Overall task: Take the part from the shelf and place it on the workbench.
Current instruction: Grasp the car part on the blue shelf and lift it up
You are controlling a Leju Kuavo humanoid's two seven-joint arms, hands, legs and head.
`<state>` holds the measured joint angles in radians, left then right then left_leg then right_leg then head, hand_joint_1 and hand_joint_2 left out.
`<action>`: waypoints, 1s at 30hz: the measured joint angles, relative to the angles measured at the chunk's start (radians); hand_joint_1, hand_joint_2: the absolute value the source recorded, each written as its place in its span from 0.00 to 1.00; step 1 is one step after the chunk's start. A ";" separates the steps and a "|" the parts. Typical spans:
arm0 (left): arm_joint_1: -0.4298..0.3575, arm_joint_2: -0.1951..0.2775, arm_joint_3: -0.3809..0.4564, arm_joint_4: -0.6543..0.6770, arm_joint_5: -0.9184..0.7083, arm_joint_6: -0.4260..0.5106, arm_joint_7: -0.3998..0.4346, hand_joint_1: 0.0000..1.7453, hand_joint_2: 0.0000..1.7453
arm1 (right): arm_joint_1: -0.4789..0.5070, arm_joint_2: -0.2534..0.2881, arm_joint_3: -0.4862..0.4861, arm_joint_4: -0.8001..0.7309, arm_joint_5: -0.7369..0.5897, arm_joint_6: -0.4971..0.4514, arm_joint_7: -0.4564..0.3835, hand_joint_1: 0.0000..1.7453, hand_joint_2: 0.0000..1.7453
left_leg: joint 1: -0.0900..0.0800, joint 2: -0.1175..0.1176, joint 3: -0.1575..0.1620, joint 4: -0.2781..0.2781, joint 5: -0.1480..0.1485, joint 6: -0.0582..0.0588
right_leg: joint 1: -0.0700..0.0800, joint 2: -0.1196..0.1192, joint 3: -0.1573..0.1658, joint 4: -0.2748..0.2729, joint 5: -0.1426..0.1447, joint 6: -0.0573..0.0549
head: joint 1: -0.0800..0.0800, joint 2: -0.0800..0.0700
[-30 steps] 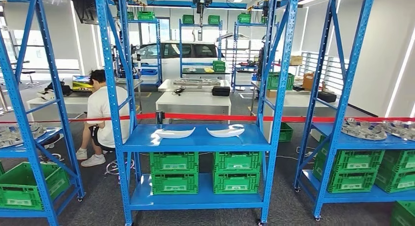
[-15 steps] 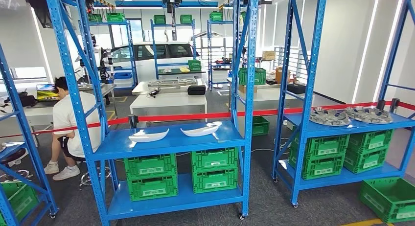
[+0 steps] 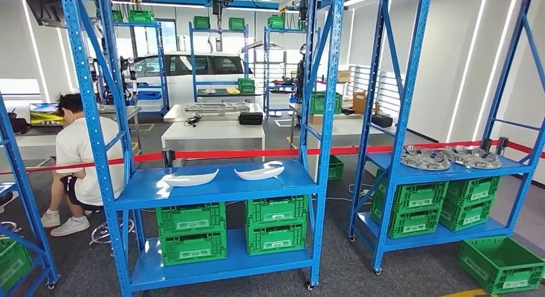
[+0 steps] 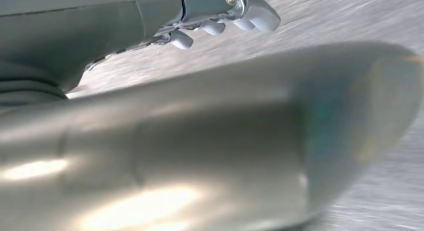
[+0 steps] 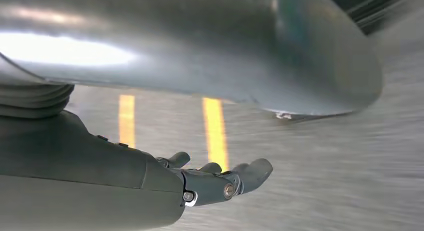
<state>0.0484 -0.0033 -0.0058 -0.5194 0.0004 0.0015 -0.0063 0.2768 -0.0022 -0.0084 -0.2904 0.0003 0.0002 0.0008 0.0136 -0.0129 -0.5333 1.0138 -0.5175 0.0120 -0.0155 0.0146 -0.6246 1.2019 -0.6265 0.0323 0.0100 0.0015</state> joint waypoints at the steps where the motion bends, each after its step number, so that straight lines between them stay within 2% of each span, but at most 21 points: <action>1: -0.017 0.001 0.000 -0.025 0.000 0.000 0.000 0.00 0.00 | 0.019 -0.001 0.000 0.026 0.000 0.000 0.000 0.00 0.00 | -0.002 -0.003 0.001 0.001 -0.002 0.002 | 0.000 -0.002 -0.038 0.064 -0.022 0.000 | 0.000 0.000; 2: -0.030 0.002 0.001 -0.045 0.000 0.000 0.000 0.00 0.00 | 0.034 -0.001 0.000 0.047 0.000 0.000 0.000 0.00 0.00 | -0.004 -0.006 0.002 0.002 -0.005 0.003 | 0.001 -0.002 -0.063 0.100 -0.025 -0.001 | 0.001 0.000; 3: -0.036 0.002 0.001 -0.057 0.000 0.000 0.000 0.00 0.00 | 0.043 -0.002 0.000 0.060 0.000 0.000 0.000 0.00 0.00 | -0.006 -0.008 0.006 0.002 -0.008 0.003 | 0.002 -0.003 -0.068 0.097 -0.007 -0.005 | 0.002 0.000; 4: -0.036 0.002 0.001 -0.061 0.000 0.000 0.000 0.00 0.00 | 0.043 -0.002 0.000 0.065 0.000 0.000 0.000 0.00 0.00 | -0.007 -0.009 0.012 0.002 -0.012 0.003 | 0.004 -0.004 -0.053 0.051 0.029 -0.010 | 0.002 0.000; 5: -0.028 0.002 0.001 -0.058 0.000 0.000 0.001 0.00 0.00 | 0.036 -0.002 0.000 0.063 0.000 0.000 -0.001 0.00 0.00 | -0.008 -0.008 0.018 0.002 -0.017 0.001 | 0.007 -0.007 -0.021 -0.023 0.073 -0.017 | 0.002 0.000; 7: 0.003 0.000 0.001 -0.028 0.000 0.000 0.003 0.00 0.00 | -0.003 -0.002 0.000 0.038 0.000 0.000 -0.002 0.00 0.00 | -0.011 -0.001 0.025 0.001 -0.028 -0.006 | 0.015 -0.014 0.036 -0.143 0.127 -0.030 | 0.002 0.000; 8: 0.025 -0.001 0.001 -0.005 0.000 0.000 0.004 0.00 0.00 | -0.027 -0.002 0.000 0.017 0.000 0.000 -0.003 0.00 0.00 | -0.011 0.003 0.026 0.000 -0.032 -0.010 | 0.018 -0.017 0.050 -0.170 0.134 -0.035 | 0.001 0.000; 9: 0.050 -0.002 0.001 0.023 0.000 0.000 0.006 0.00 0.00 | -0.054 -0.002 0.000 -0.008 0.000 0.000 -0.004 0.00 0.00 | -0.011 0.006 0.027 -0.002 -0.035 -0.015 | 0.021 -0.016 0.053 -0.174 0.132 -0.038 | 0.000 0.000; 12: 0.132 -0.003 0.001 0.114 0.000 0.000 0.007 0.00 0.00 | -0.134 0.000 0.000 -0.102 0.000 0.000 -0.005 0.00 0.00 | -0.011 0.010 0.032 0.008 -0.048 -0.030 | 0.017 -0.008 0.061 -0.189 0.133 -0.051 | 0.000 0.000; 13: 0.159 -0.003 0.001 0.147 0.000 0.000 0.007 0.00 0.00 | -0.161 0.000 0.000 -0.136 0.000 0.000 -0.006 0.00 0.00 | -0.011 0.010 0.019 0.038 -0.066 -0.035 | 0.013 -0.004 0.066 -0.194 0.134 -0.056 | -0.001 0.000; 14: 0.185 -0.002 0.001 0.182 0.000 0.000 0.008 0.00 0.00 | -0.188 0.001 0.000 -0.170 0.000 0.000 -0.006 0.00 0.00 | -0.010 0.010 -0.008 0.092 -0.093 -0.039 | 0.011 0.000 0.071 -0.197 0.133 -0.060 | -0.002 0.000; 16: 0.227 0.000 0.000 0.245 0.000 0.000 0.008 0.00 0.00 | -0.233 0.001 -0.001 -0.228 0.000 0.000 -0.006 0.00 0.00 | -0.007 0.010 -0.088 0.228 -0.147 -0.045 | 0.010 0.012 0.075 -0.197 0.128 -0.064 | -0.004 0.000; 17: 0.245 0.002 0.000 0.268 0.000 0.000 0.008 0.00 0.00 | -0.248 0.000 -0.001 -0.250 0.000 0.000 -0.005 0.00 0.00 | -0.007 0.010 -0.120 0.273 -0.151 -0.047 | 0.010 0.019 0.078 -0.197 0.126 -0.064 | -0.005 0.000; 18: 0.256 0.004 0.000 0.283 0.000 0.000 0.008 0.00 0.00 | -0.257 0.000 -0.001 -0.264 0.000 0.000 -0.005 0.00 0.00 | -0.006 0.010 -0.133 0.280 -0.134 -0.048 | 0.010 0.023 0.082 -0.197 0.122 -0.064 | -0.005 0.000; 19: 0.260 0.005 0.000 0.290 0.000 0.000 0.008 0.00 0.00 | -0.258 0.000 -0.001 -0.271 0.000 0.000 -0.004 0.00 0.00 | -0.006 0.010 -0.125 0.244 -0.097 -0.048 | 0.009 0.027 0.088 -0.197 0.119 -0.062 | -0.006 0.000; 21: 0.243 0.007 0.000 0.281 0.000 0.000 0.007 0.00 0.00 | -0.239 0.000 -0.001 -0.265 0.000 0.000 -0.003 0.00 0.00 | -0.006 0.010 -0.069 0.105 -0.014 -0.045 | 0.009 0.025 0.099 -0.197 0.109 -0.055 | -0.006 0.000; 22: 0.225 0.007 0.000 0.266 0.000 0.000 0.006 0.00 0.00 | -0.221 0.001 -0.001 -0.253 0.000 0.000 -0.002 0.00 0.00 | -0.007 0.010 -0.043 0.049 0.011 -0.040 | 0.011 0.023 0.102 -0.197 0.103 -0.050 | -0.006 0.000; 23: 0.202 0.007 0.000 0.245 0.000 0.000 0.005 0.00 0.00 | -0.200 0.001 -0.001 -0.233 0.000 0.000 -0.001 0.00 0.00 | -0.008 0.010 -0.027 0.016 0.021 -0.034 | 0.012 0.021 0.104 -0.198 0.099 -0.045 | -0.006 0.000; 27: 0.094 0.001 0.000 0.124 0.000 0.000 0.002 0.00 0.00 | -0.093 0.001 0.000 -0.120 0.000 0.000 0.000 0.00 0.00 | -0.008 0.005 -0.020 0.001 0.021 -0.009 | 0.013 0.012 0.106 -0.188 0.086 -0.024 | -0.004 0.000; 28: 0.067 0.000 0.000 0.091 0.000 0.000 0.001 0.00 0.00 | -0.066 0.001 0.000 -0.089 0.000 0.000 0.000 0.00 0.00 | -0.006 0.003 -0.018 -0.001 0.022 -0.004 | 0.013 0.007 0.096 -0.161 0.070 -0.019 | -0.003 0.000; 30: 0.017 0.000 0.001 0.026 0.000 0.000 0.000 0.00 0.00 | -0.016 0.001 0.000 -0.024 0.000 0.000 0.000 0.00 0.00 | -0.004 -0.004 -0.015 -0.002 0.020 0.003 | 0.012 0.000 0.034 -0.041 0.009 -0.011 | -0.001 0.000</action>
<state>0.0654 -0.0038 -0.0052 -0.4938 0.0005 0.0013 -0.0061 0.2604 -0.0016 -0.0084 -0.3142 0.0004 0.0005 0.0010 0.0091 -0.0166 -0.5488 1.0115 -0.4980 0.0148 -0.0039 0.0144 -0.5903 1.1608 -0.6171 0.0216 0.0088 0.0015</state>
